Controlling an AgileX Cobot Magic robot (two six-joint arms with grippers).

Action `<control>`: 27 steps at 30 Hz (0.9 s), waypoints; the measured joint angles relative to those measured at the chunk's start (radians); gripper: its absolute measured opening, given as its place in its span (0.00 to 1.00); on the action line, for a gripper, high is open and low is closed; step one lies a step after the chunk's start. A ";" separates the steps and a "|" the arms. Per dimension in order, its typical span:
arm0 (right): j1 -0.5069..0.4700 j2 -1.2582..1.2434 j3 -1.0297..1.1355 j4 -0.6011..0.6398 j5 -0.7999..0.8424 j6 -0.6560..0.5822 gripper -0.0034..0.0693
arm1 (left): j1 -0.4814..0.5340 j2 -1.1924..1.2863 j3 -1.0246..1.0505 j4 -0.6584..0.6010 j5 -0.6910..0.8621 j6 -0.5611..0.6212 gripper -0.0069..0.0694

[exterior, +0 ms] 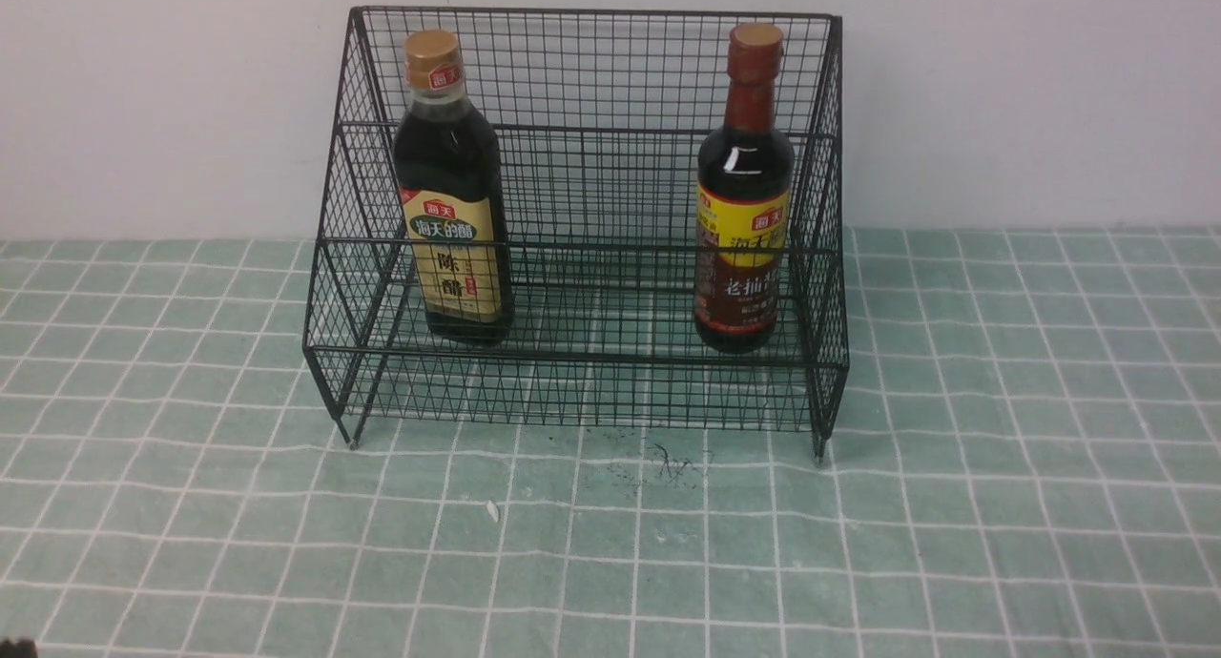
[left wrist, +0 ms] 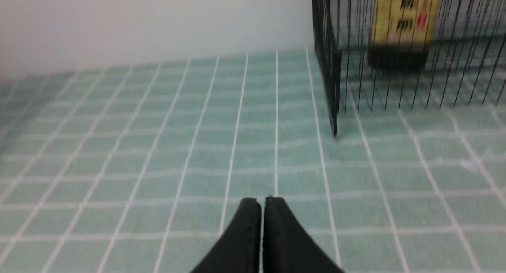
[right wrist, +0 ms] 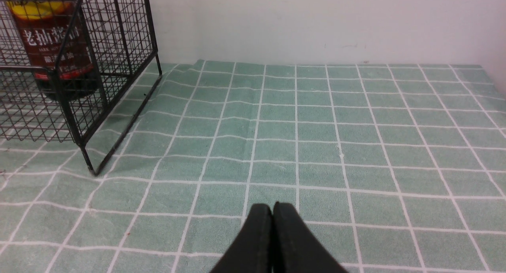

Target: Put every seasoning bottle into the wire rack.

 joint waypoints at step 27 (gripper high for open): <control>0.000 0.000 0.000 0.000 -0.002 0.000 0.03 | 0.000 0.000 0.042 -0.077 -0.043 -0.008 0.08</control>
